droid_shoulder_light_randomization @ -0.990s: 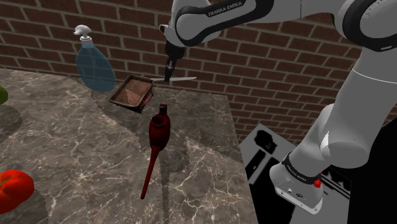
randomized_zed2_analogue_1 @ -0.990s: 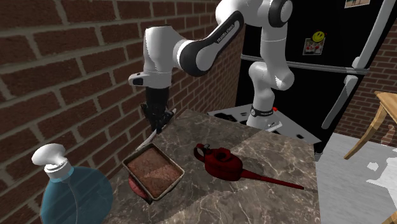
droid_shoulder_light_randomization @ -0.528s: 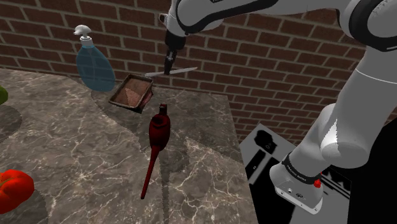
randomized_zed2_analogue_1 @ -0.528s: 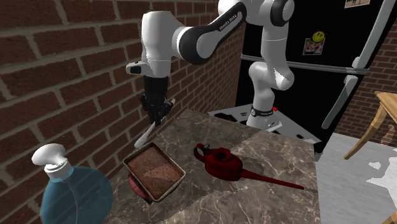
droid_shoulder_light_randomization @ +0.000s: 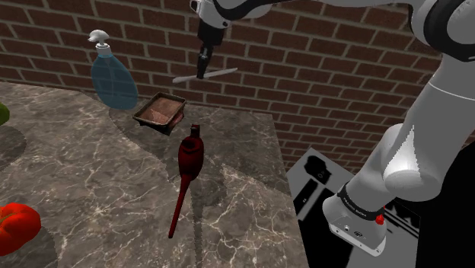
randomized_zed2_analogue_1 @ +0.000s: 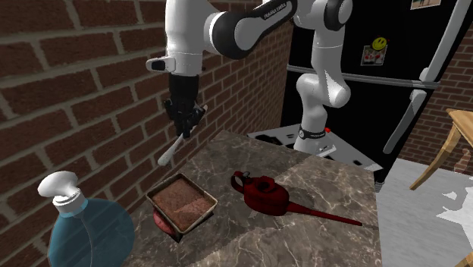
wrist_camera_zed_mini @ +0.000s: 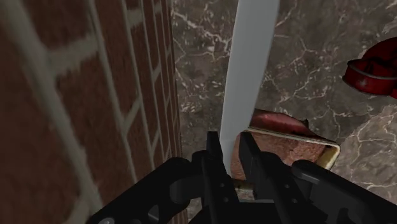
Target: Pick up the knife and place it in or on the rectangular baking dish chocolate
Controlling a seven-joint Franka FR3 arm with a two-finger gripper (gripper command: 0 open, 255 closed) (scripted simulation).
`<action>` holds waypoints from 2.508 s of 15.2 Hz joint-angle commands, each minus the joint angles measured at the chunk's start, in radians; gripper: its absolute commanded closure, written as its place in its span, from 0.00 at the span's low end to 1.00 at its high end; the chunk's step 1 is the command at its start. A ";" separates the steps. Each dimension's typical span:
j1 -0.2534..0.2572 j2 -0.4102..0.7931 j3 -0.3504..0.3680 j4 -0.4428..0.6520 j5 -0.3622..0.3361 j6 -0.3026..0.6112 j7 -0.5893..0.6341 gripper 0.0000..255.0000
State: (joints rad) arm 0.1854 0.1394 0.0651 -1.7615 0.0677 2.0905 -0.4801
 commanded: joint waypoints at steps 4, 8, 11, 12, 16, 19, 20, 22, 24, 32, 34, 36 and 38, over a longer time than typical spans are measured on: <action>0.051 0.085 0.029 0.136 -0.031 -0.046 0.091 1.00; 0.106 0.188 0.050 0.289 -0.065 -0.094 0.174 1.00; 0.151 0.280 0.060 0.431 -0.091 -0.144 0.231 1.00; 0.170 0.319 0.063 0.494 -0.100 -0.167 0.251 1.00; 0.168 0.317 0.061 0.436 -0.100 -0.111 0.251 1.00; 0.167 0.318 0.061 0.397 -0.100 -0.072 0.250 1.00; 0.167 0.319 0.061 0.385 -0.100 -0.059 0.250 1.00; 0.167 0.321 0.060 0.362 -0.100 -0.033 0.250 1.00; 0.166 0.325 0.060 0.340 -0.101 -0.008 0.250 1.00; 0.166 0.332 0.059 0.308 -0.102 0.032 0.251 1.00; 0.166 0.332 0.059 0.308 -0.102 0.032 0.251 1.00; 0.166 0.332 0.059 0.308 -0.102 0.032 0.251 0.00; 0.166 0.332 0.059 0.308 -0.102 0.032 0.251 0.00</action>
State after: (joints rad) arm 0.3512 0.4718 0.1244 -1.4539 -0.0343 2.1228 -0.2295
